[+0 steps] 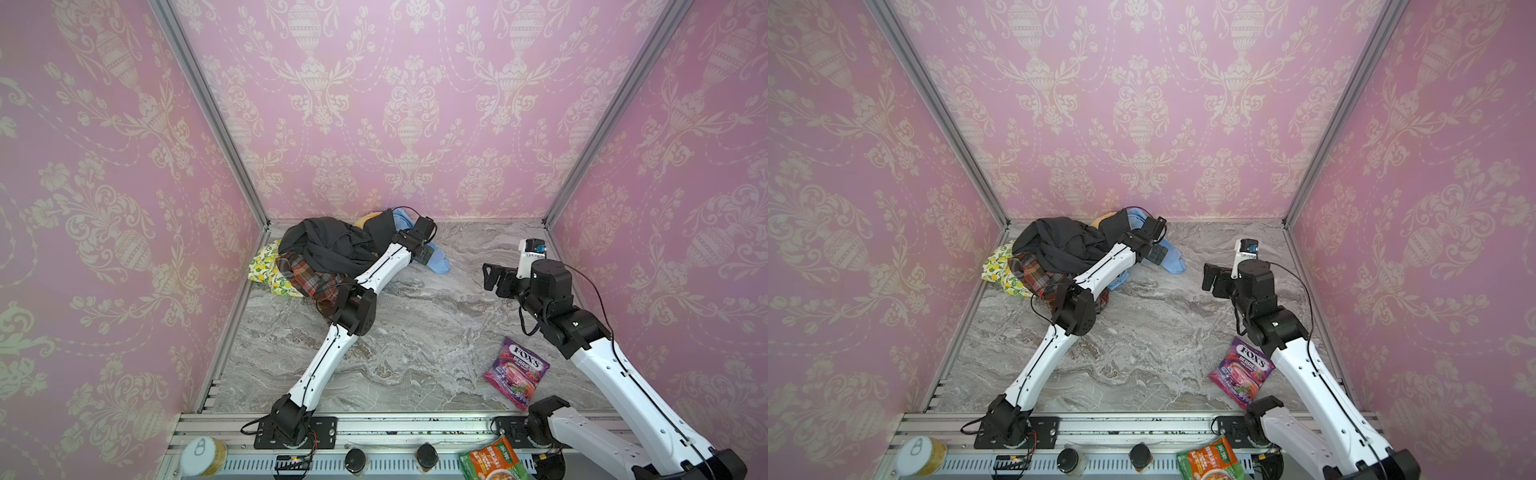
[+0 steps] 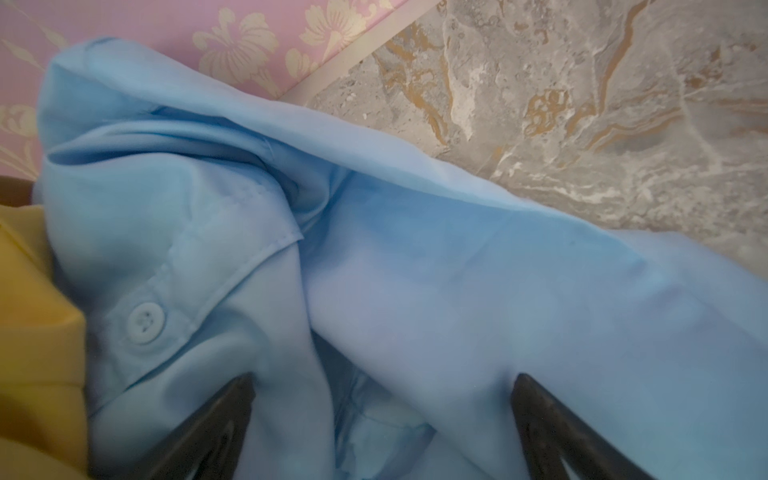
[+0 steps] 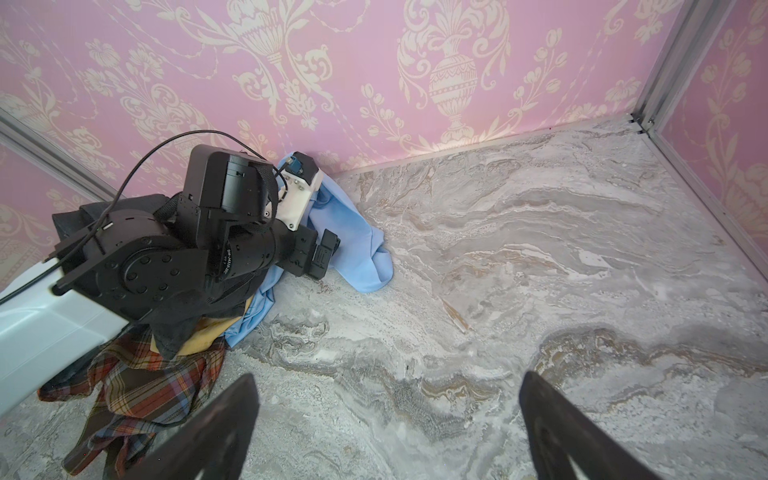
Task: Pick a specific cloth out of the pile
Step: 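Close the left gripper on the light blue shirt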
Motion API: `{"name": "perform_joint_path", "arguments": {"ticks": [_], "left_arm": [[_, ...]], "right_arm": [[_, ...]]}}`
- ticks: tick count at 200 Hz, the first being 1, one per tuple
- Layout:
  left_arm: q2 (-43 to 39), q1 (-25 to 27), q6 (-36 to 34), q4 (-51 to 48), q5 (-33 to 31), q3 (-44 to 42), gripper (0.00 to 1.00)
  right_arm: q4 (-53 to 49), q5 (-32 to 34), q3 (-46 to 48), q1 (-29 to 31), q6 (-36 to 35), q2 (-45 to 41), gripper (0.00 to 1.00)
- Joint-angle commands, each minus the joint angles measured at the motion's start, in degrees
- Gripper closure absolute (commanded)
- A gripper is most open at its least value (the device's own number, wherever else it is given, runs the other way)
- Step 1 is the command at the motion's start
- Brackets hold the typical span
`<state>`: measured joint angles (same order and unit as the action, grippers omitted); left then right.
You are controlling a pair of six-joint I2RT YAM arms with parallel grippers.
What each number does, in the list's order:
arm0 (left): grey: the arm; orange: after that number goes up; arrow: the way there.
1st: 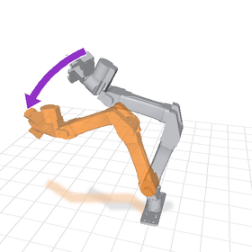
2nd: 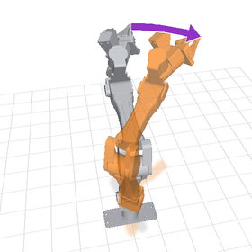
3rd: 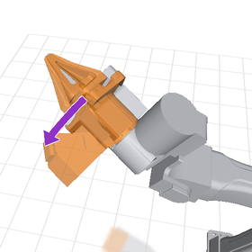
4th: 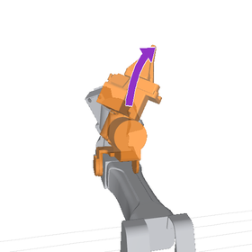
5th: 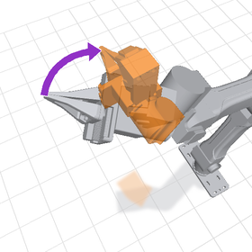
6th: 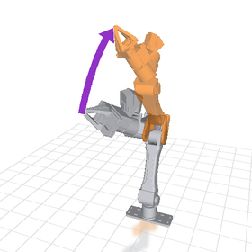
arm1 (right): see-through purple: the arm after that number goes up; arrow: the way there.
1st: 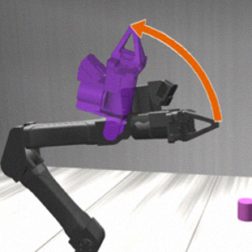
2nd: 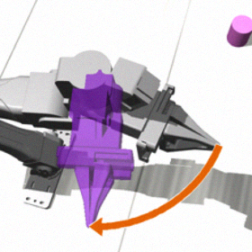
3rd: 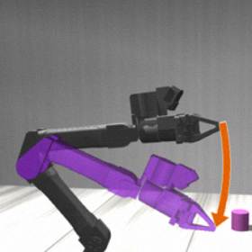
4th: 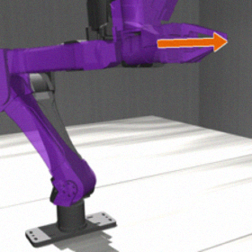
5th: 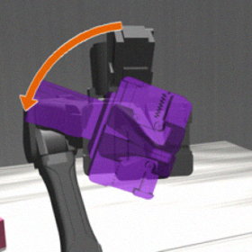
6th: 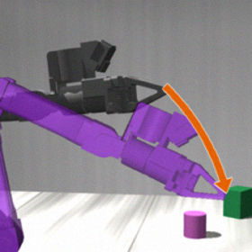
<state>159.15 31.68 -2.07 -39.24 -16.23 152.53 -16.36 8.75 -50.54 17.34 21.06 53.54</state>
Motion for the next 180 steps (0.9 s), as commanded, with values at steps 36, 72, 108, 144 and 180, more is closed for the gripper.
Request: {"name": "perform_joint_path", "arguments": {"ticks": [36,72,108,144,180], "left_arm": [[2.61,-2.16,6.78,-4.65,12.06,1.69,0.01],[3.57,-2.1,7.38,-10.39,17.44,2.9,0.01],[4.33,-1.29,6.18,-13.89,21.17,3.38,0.02],[4.68,0.59,5.31,-15.67,23.58,3.35,0.13],[5.3,3.02,3.16,-18.83,24.99,3.29,0.37]], "right_arm": [[3.12,1.53,-0.95,1.27,-0.01,1.23,0.01],[3.69,1.23,-1.11,1.96,0.12,2.29,0.01],[4.27,1.01,-0.61,2.52,0.3,2.6,0.01],[4.32,1.69,0.0,2.56,0.13,1.65,0.01],[3.29,3.27,0.41,2.64,-0.56,-0.29,0.01]]}}
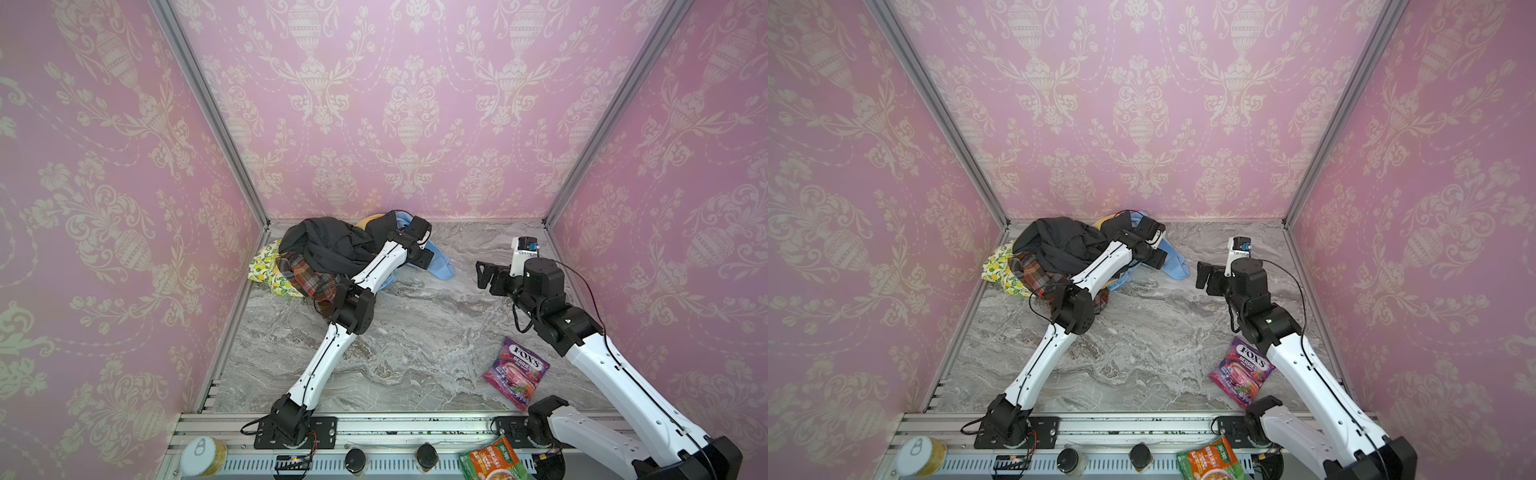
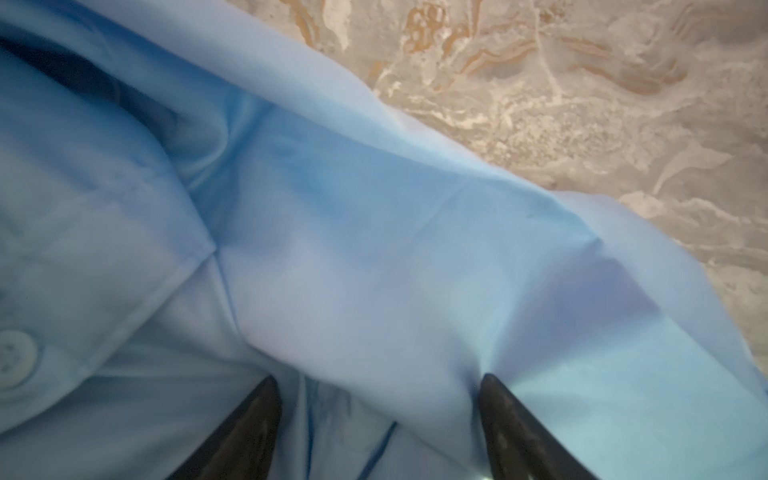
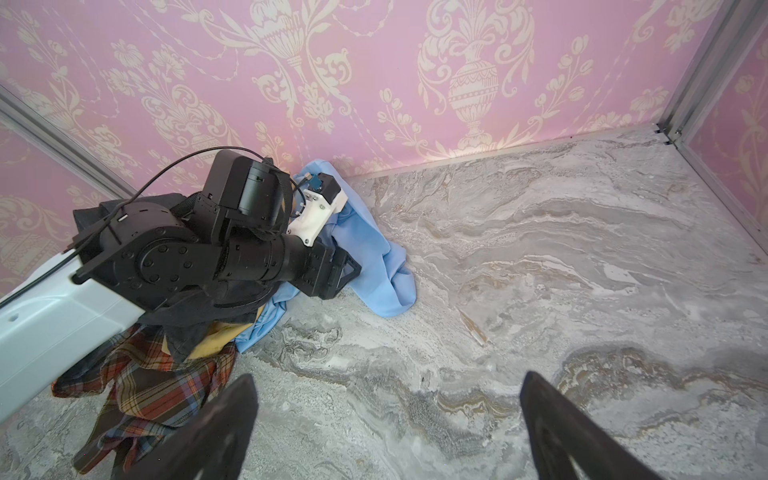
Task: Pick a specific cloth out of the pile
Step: 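Close the left gripper on the light blue shirt, then lift the blue shirt with the left gripper while the right gripper grasps it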
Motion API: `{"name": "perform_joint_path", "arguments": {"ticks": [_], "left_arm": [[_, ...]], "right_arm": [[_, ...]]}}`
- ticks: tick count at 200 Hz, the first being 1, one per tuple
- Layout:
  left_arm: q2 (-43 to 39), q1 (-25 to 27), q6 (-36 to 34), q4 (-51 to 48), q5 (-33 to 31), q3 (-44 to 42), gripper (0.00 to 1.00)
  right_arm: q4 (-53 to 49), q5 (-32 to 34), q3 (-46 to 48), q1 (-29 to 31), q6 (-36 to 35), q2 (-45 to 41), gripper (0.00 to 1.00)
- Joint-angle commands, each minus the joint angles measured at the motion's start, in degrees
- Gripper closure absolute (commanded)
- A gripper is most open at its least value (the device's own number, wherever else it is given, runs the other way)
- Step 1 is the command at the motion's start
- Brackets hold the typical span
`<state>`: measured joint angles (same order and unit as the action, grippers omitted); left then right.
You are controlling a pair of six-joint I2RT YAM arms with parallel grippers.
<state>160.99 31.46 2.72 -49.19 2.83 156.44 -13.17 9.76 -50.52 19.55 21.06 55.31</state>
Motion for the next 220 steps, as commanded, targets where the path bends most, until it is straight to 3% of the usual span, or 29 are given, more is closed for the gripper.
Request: {"name": "perform_joint_path", "arguments": {"ticks": [1,18,48,119,220], "left_arm": [[3.55,3.29,-1.69,-8.98,5.99,-0.66,0.38],[3.94,4.49,-2.59,-10.58,7.23,-0.69,0.54],[3.64,5.76,-2.81,-10.88,6.91,-0.77,1.0],[-8.56,4.23,-0.3,-3.7,6.28,0.41,1.0],[-24.19,-3.46,8.77,6.54,14.51,6.25,1.0]], "right_arm": [[0.09,2.27,0.41,0.42,-0.57,-2.1,0.01],[-0.19,3.74,0.88,0.41,-0.8,-3.33,0.01],[-0.4,6.04,1.48,0.4,-0.86,-5.14,0.0],[-1.64,10.6,2.01,0.4,-0.78,-6.8,0.01],[2.92,4.63,0.57,0.39,-2.11,-2.68,0.01]]}}
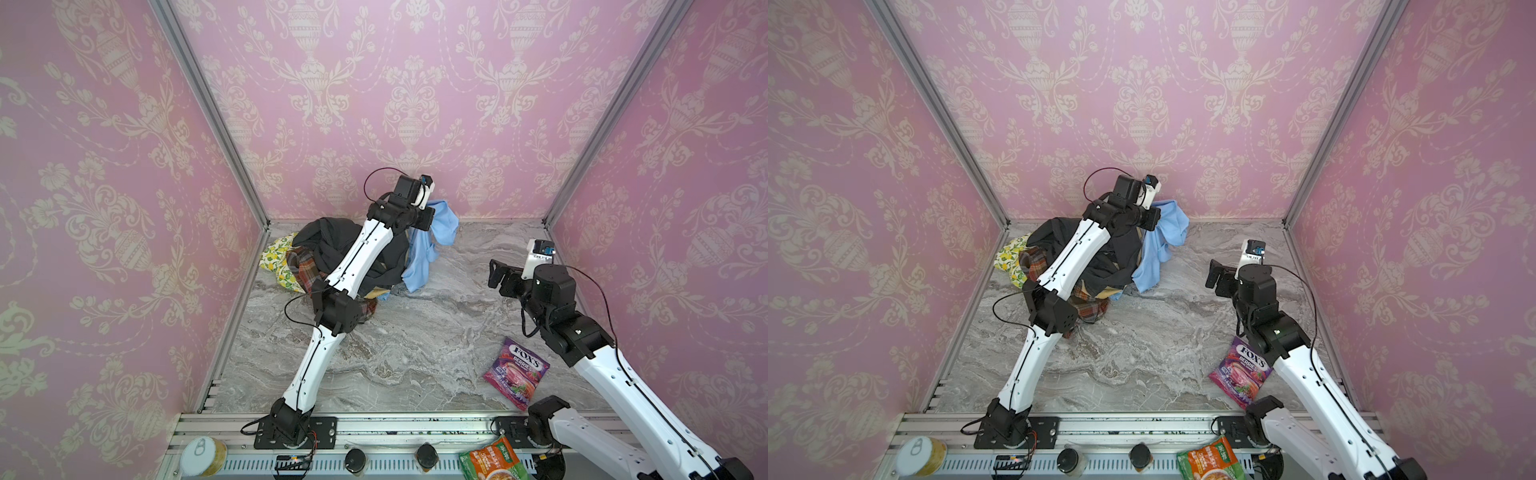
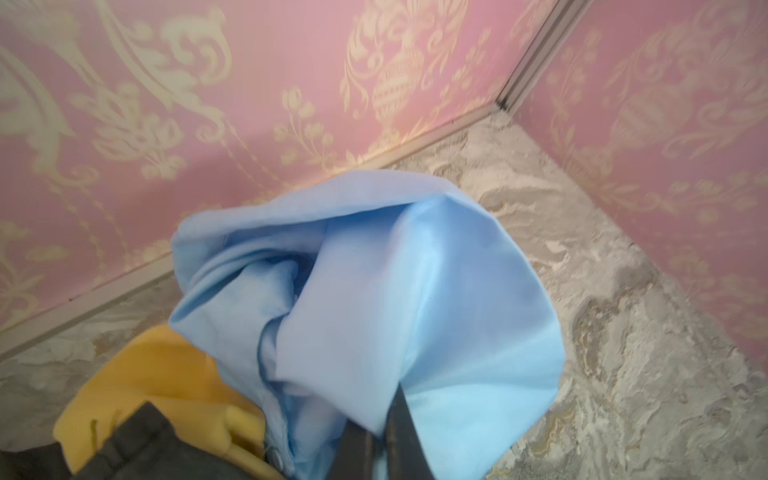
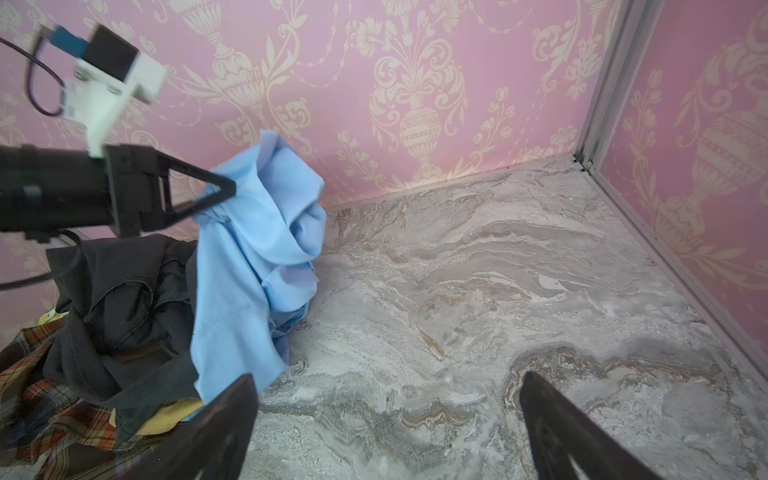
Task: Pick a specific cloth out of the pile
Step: 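Lift the blue shirt with the left gripper while the right gripper grasps it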
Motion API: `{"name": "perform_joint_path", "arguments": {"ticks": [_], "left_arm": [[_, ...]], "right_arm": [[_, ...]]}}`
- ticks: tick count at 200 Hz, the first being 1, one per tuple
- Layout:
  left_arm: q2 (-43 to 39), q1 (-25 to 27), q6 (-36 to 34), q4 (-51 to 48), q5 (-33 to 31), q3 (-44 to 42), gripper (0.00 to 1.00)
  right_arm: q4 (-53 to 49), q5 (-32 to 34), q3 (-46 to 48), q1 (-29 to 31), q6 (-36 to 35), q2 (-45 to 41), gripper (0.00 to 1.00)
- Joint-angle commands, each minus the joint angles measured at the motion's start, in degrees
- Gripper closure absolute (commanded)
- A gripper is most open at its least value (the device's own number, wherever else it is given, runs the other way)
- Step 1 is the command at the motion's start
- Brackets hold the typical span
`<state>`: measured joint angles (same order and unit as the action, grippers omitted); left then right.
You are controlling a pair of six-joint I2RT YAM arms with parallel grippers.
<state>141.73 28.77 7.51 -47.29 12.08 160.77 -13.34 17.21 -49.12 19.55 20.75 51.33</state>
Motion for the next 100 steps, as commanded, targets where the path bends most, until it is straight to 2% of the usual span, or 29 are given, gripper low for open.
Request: {"name": "perform_joint_path", "arguments": {"ticks": [1,38,78,100], "left_arm": [[-5.04,-0.8,4.08,4.74,5.38,1.96,1.0],[-9.16,-0.89,7.45,8.15,9.74,1.83,1.0],[-11.59,0.53,10.67,10.81,13.75,1.83,1.0],[-12.59,2.16,10.48,10.47,14.91,1.83,1.0]], "right_arm": [[3.21,-2.9,-0.9,0.35,-1.92,1.31,0.01],[11.17,-9.2,-0.28,0.49,-3.43,3.96,0.0],[27.14,-21.34,2.98,0.78,-4.82,8.98,0.0],[35.48,-23.27,3.78,2.42,-7.35,13.14,0.0]]}}
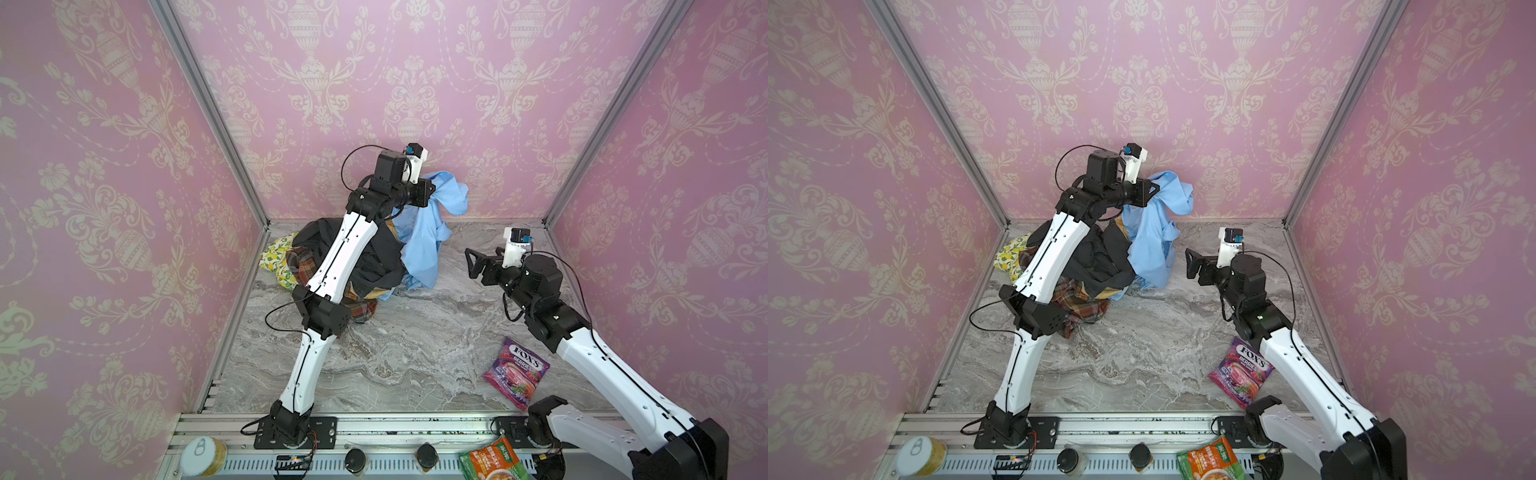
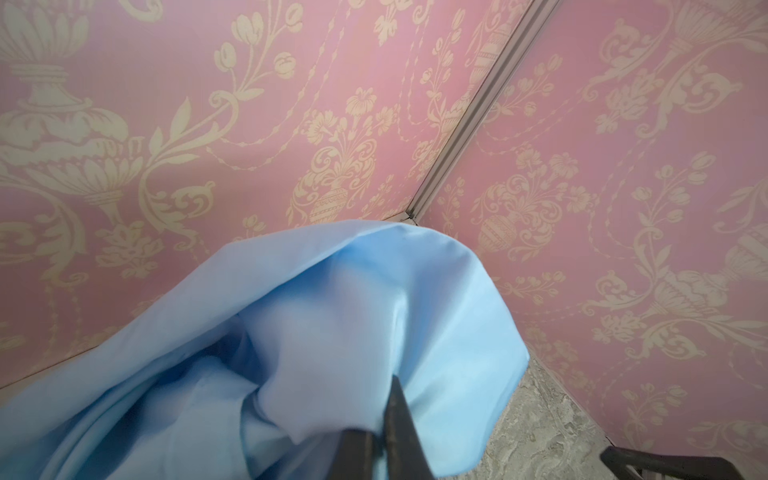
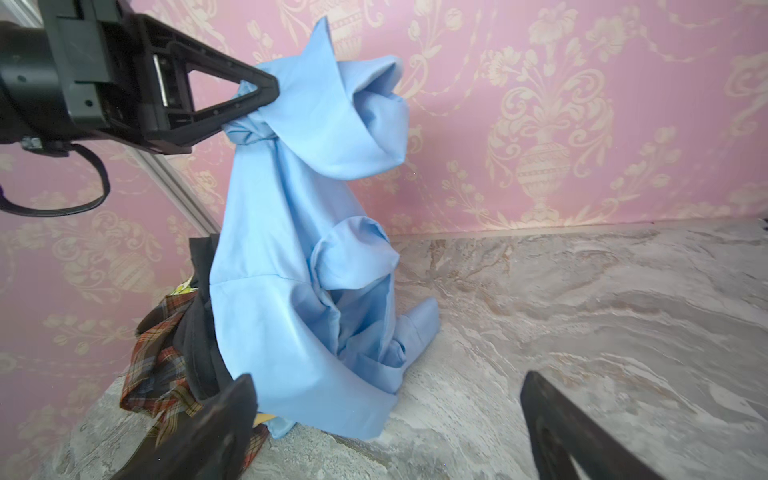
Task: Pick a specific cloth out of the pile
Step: 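Lift the blue shirt with the left gripper while the right gripper grasps it, then carry the blue shirt away with the right gripper while the left releases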
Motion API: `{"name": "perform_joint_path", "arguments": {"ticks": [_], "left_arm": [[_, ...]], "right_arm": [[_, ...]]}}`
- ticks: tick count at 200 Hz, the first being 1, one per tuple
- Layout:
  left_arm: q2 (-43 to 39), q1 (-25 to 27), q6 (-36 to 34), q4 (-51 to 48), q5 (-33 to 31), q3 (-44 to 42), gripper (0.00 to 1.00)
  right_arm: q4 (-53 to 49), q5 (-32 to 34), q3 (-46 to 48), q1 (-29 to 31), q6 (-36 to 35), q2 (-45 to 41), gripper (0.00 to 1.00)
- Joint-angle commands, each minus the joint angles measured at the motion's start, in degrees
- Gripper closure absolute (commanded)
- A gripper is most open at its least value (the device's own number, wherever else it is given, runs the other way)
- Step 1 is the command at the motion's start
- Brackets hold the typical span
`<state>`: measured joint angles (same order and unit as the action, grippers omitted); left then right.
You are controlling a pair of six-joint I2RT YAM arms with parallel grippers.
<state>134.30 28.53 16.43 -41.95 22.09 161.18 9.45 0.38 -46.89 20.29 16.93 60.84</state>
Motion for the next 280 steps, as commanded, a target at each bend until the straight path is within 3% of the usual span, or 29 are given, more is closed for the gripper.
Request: {"name": "perform_joint_path", "arguments": {"ticks": [1,51,92,102,111,130,171,186,224,280], "left_arm": [[-5.22,2.49,1.53,5.09,4.94,1.41,1.0],[-7.04,6.45,-0.13,1.43,6.77,1.34,1.0],[-8.91,8.66,-1.39,-2.63,7.98,1.06,1.0],[-9.29,8.86,-1.42,-3.17,8.94,0.94,1.0],[-9.58,8.9,-1.73,-3.88,9.7,0.75,1.0],[-10.27,8.88,-3.63,-6.38,9.13,0.29,1.0],[-13.17,8.37,-8.98,-7.86,7.68,-5.95,0.99],[-13.77,8.38,-10.99,-8.41,7.45,-7.91,0.87],[-18.07,8.18,-13.38,-4.18,4.96,-18.84,0.46],[-29.81,6.17,-12.38,13.98,2.6,-47.16,0.24]], "right_arm": [[13.04,-6.49,1.55,1.77,-3.68,3.74,0.0],[29.52,-8.77,-5.41,2.48,-5.63,20.97,0.0],[40.69,0.27,-13.48,2.51,-2.23,34.61,0.02],[42.71,2.04,-14.6,2.52,-0.59,36.07,0.17],[44.51,3.05,-14.89,2.49,0.31,36.48,0.39],[45.74,4.78,-14.23,2.52,1.2,34.68,1.0],[34.28,9.2,-15.04,1.91,-0.62,25.49,1.0],[30.25,8.59,-16.92,0.71,-0.53,23.01,1.0],[20.33,8.15,-24.44,-3.51,2.15,19.72,1.0],[5.12,10.39,-39.16,-8.28,0.37,20.6,1.0]]}}
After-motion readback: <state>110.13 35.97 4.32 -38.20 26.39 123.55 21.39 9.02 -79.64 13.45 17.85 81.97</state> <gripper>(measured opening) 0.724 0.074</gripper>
